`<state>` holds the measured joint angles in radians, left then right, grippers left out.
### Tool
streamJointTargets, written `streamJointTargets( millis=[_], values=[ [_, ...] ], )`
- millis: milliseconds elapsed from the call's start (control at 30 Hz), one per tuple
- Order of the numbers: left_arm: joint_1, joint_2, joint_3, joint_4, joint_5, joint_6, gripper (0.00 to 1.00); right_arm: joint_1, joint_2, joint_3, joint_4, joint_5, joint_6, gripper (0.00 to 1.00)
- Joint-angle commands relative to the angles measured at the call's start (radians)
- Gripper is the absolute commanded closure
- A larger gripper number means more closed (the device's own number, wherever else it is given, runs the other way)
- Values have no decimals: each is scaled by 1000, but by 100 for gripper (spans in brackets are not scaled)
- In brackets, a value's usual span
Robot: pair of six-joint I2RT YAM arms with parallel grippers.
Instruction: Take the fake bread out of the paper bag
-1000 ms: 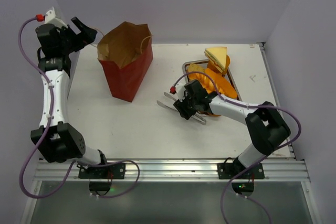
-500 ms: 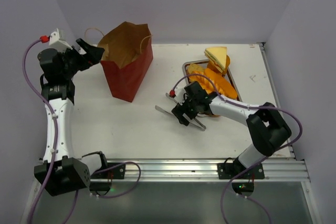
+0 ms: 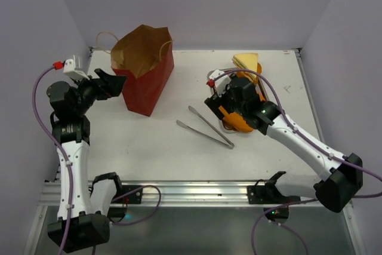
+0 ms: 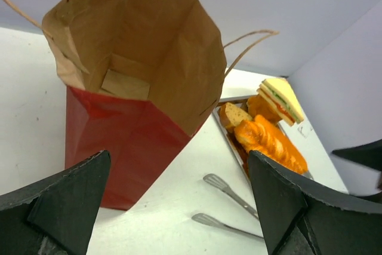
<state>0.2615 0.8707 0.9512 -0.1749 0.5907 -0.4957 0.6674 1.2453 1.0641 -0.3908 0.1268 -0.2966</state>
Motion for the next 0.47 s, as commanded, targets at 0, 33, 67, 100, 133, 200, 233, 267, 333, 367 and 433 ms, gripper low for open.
streamJointTargets(
  millis=[0,33,67,100,133,200,233,267,333,367,433],
  values=[
    [7,-64,-66,0,6,75,0,-3,-76,43,23,180,-18,1],
    [5,-91,-78,-5,-6,88,1,-3,-89,43,26,189,-16,1],
    [5,-102,-91,-12,-12,112,0,-2,-99,48,32,201,-12,1],
    [7,-113,-107,-20,-18,124,0,-2,-110,53,33,235,2,1],
    [5,-133,-115,-26,-31,146,0,-3,-113,56,32,255,2,1],
    [5,-150,-135,-44,-43,160,0,-2,-132,54,30,283,-15,1],
    [5,-160,-141,-44,-48,163,0,-2,-144,48,30,292,-22,1],
    [5,-165,-147,-44,-48,164,0,-2,-150,40,33,295,-30,1],
    [5,-171,-150,-44,-45,161,0,-6,-159,36,33,298,-42,1],
    [5,-174,-150,-51,-45,161,1,-8,-161,33,33,300,-52,1],
    [5,-179,-141,-60,-48,164,1,-15,-164,30,39,298,-53,1]
  ],
)
